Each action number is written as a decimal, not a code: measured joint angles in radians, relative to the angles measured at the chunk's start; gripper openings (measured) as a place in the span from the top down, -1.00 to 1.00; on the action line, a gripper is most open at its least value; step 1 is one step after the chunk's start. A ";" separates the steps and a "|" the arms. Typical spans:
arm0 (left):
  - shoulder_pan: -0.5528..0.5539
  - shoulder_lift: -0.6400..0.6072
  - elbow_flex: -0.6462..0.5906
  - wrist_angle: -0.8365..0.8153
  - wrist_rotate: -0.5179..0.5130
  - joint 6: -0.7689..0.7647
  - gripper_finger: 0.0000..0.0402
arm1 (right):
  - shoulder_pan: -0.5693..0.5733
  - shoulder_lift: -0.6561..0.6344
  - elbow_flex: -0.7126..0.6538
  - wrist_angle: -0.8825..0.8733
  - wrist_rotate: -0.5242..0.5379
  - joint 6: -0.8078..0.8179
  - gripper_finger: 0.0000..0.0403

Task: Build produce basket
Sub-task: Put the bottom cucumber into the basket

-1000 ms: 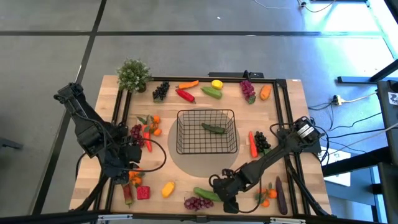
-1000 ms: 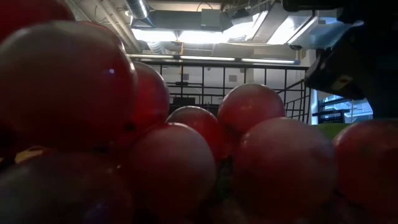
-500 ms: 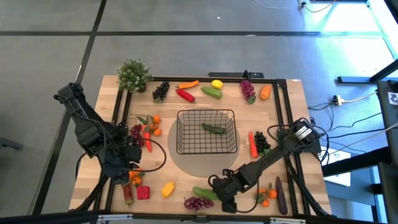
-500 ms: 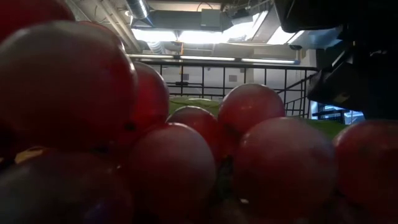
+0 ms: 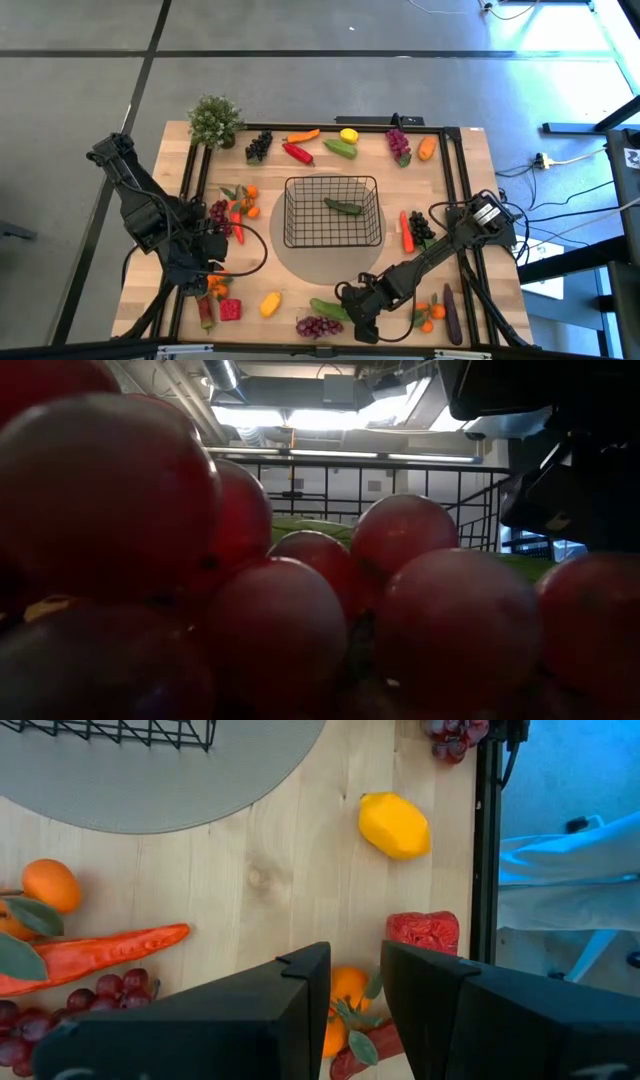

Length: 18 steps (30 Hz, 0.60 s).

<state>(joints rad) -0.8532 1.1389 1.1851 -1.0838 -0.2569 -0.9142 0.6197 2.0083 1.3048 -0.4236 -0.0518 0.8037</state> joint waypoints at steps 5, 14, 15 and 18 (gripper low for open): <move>0.000 0.000 0.000 0.000 0.000 0.000 0.60 | -0.001 0.001 0.000 0.012 0.007 -0.005 0.66; 0.000 0.000 0.000 0.000 -0.001 0.000 0.60 | -0.004 0.004 0.004 0.034 0.016 -0.026 0.76; 0.000 0.000 0.000 0.000 -0.001 0.000 0.60 | -0.005 0.005 0.009 0.031 0.015 -0.029 0.77; 0.000 0.000 0.000 0.000 -0.001 0.000 0.60 | -0.010 0.009 0.035 0.002 0.012 -0.063 0.77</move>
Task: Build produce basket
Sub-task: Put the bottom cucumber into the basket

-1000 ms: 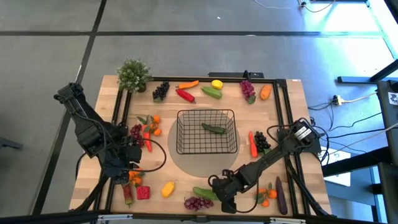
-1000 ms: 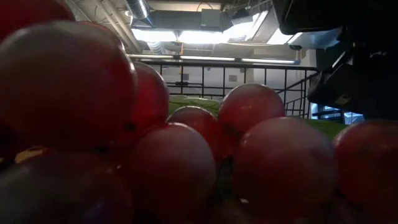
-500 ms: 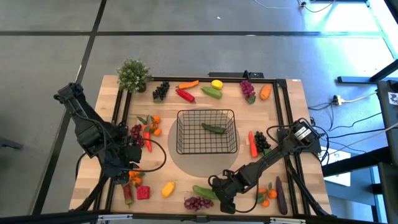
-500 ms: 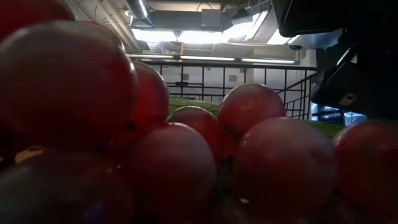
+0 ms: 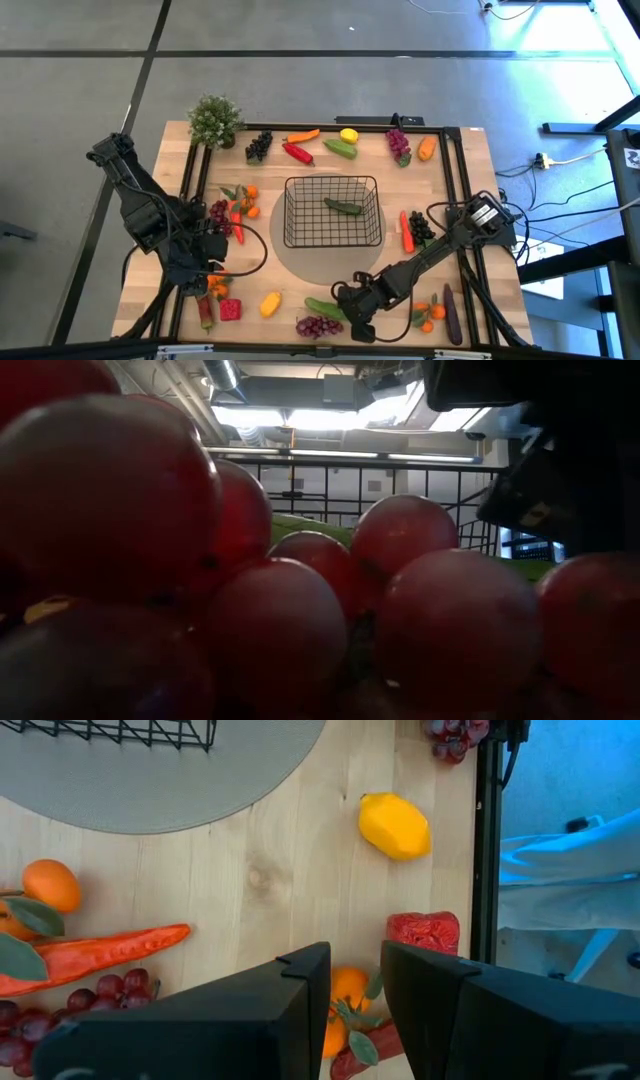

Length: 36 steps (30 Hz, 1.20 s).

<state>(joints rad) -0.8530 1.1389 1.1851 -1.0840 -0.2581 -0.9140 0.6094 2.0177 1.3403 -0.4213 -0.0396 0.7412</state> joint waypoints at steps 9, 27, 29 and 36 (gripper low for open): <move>0.000 0.000 0.000 -0.001 0.000 0.008 0.60 | -0.022 -0.001 0.118 -0.208 -0.011 -0.094 0.79; 0.000 0.000 0.000 -0.006 -0.024 0.074 0.60 | -0.119 -0.003 0.435 -0.588 -0.087 -0.197 0.80; 0.000 0.000 0.000 -0.006 -0.033 0.085 0.60 | -0.134 -0.004 0.493 -0.635 -0.088 -0.207 0.80; 0.000 0.000 0.000 -0.006 -0.071 0.086 0.60 | -0.196 -0.005 0.723 -0.813 -0.002 -0.280 0.80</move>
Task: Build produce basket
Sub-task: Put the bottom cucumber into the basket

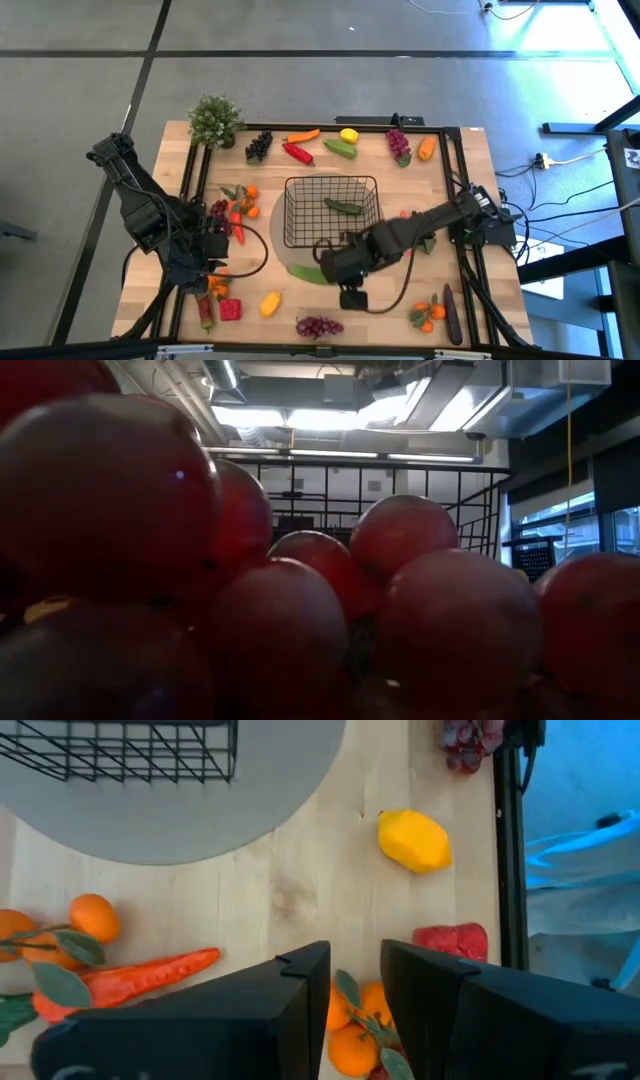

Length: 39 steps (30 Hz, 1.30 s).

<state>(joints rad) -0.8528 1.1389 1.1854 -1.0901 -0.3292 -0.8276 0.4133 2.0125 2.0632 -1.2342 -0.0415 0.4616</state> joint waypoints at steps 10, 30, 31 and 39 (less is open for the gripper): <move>0.000 0.000 0.000 0.000 -0.145 0.000 0.60 | -0.115 -0.003 0.199 -0.306 0.179 -0.072 0.80; 0.122 0.000 0.000 0.000 -0.470 0.011 0.60 | -0.381 -0.001 -0.238 -0.142 0.007 -0.263 0.81; 0.129 0.000 0.000 0.000 -0.470 0.017 0.60 | -0.386 -0.001 -0.274 -0.124 0.001 -0.264 0.82; 0.178 0.000 0.000 0.000 -0.470 0.019 0.60 | -0.425 0.000 -0.494 0.013 -0.005 -0.289 0.82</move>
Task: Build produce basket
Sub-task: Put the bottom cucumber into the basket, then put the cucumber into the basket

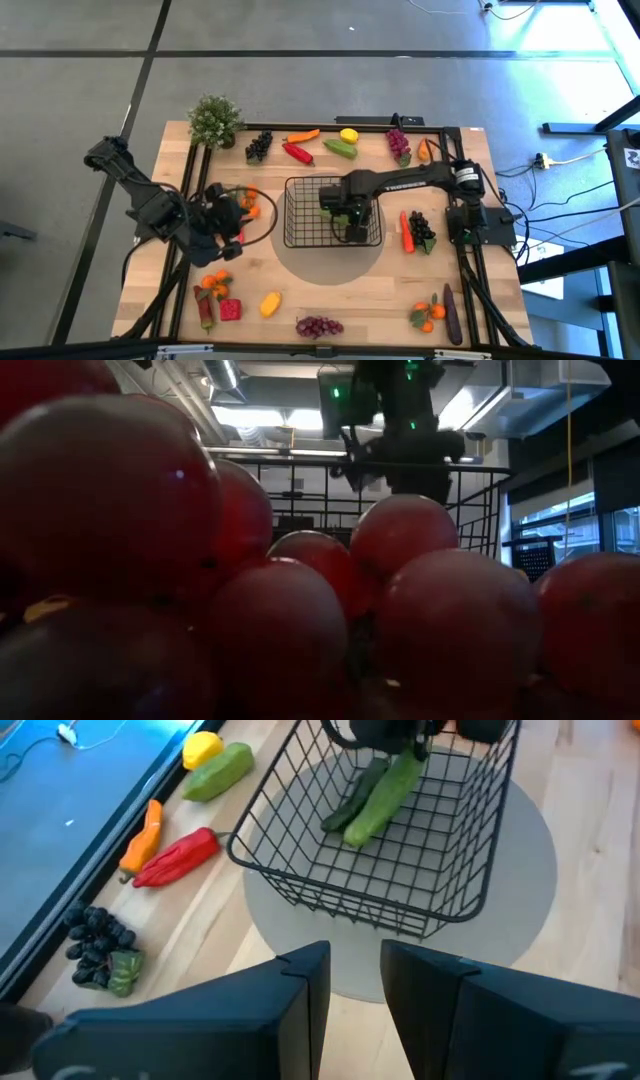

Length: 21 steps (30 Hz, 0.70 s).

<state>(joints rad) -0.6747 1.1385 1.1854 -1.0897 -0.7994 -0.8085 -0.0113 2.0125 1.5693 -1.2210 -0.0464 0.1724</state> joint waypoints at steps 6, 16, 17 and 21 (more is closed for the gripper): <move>0.021 0.000 0.000 0.000 0.024 0.000 0.60 | -0.024 0.000 -0.062 0.093 0.000 -0.039 0.77; 0.045 0.000 0.000 0.001 0.059 0.000 0.60 | -0.033 0.000 -0.070 0.114 0.000 -0.022 0.35; 0.045 0.000 0.000 0.001 0.060 0.000 0.60 | -0.033 0.000 -0.070 0.114 0.000 -0.022 0.30; 0.044 0.000 0.000 0.001 0.061 0.000 0.60 | -0.032 0.000 -0.069 0.111 0.000 -0.019 0.08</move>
<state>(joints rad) -0.6304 1.1385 1.1854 -1.0891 -0.7383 -0.8089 -0.0435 2.0121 1.5001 -1.1104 -0.0460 0.1533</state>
